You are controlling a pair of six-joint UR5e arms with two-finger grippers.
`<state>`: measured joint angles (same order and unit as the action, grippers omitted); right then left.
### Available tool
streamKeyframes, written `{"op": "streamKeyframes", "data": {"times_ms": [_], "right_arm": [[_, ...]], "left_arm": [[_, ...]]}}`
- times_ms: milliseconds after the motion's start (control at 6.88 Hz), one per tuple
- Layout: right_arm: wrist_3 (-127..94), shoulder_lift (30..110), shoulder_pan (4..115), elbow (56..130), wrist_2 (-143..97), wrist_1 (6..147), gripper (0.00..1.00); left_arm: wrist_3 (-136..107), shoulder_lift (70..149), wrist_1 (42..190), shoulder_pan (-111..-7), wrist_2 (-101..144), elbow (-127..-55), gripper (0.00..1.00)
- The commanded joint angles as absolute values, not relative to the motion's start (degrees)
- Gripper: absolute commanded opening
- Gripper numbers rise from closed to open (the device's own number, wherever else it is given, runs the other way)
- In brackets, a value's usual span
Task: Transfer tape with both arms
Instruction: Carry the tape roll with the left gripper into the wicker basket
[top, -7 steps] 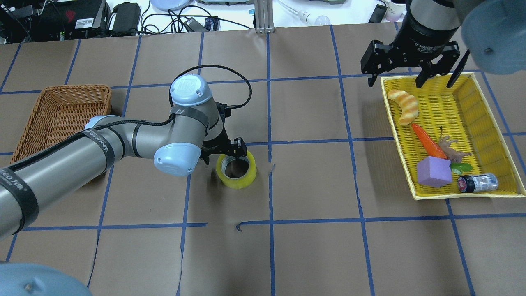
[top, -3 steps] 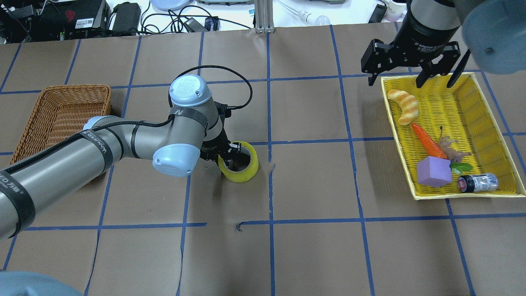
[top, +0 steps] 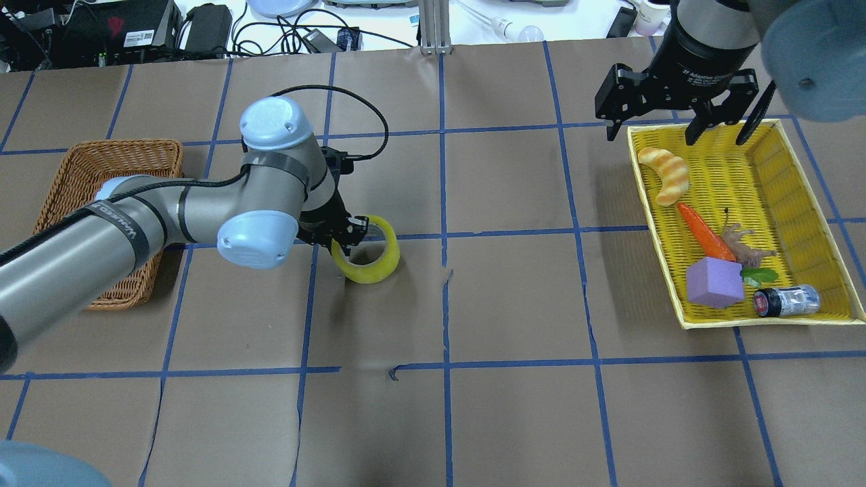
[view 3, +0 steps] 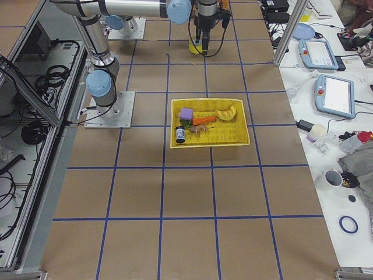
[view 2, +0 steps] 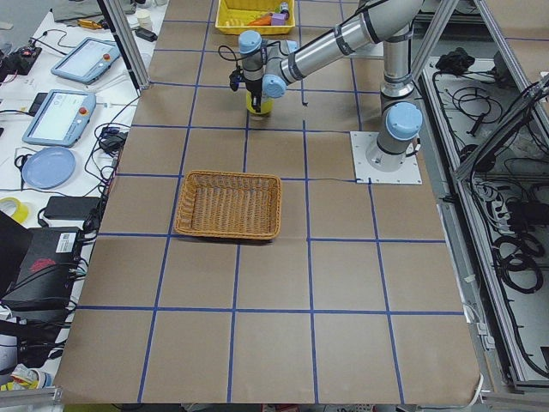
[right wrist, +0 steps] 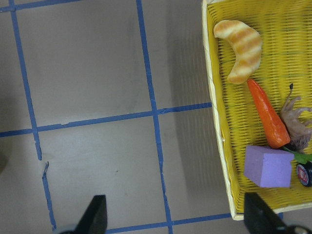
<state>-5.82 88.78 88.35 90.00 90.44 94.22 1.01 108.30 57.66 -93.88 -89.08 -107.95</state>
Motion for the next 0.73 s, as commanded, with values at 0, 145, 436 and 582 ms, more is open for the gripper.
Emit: {"op": "streamKeyframes", "data": {"times_ms": [0, 145, 436, 582], "right_arm": [[-6.0, 88.8, 88.4, 90.0, 90.4, 94.2, 1.00], [-6.0, 88.8, 88.4, 90.0, 90.4, 94.2, 1.00], [-5.9, 88.8, 88.5, 90.0, 90.4, 94.3, 1.00], [-5.9, 88.8, 88.5, 90.0, 90.4, 94.6, 1.00]], "left_arm": [[13.7, 104.2, 70.3, -85.3, -91.3, -100.0, 0.00], [18.5, 103.5, 71.4, -80.2, -91.2, -98.3, 0.00], [31.7, 103.8, 70.7, -65.3, -90.6, -98.7, 0.00], [38.6, 105.2, 70.2, -59.9, -90.6, -98.2, 0.00]]}}
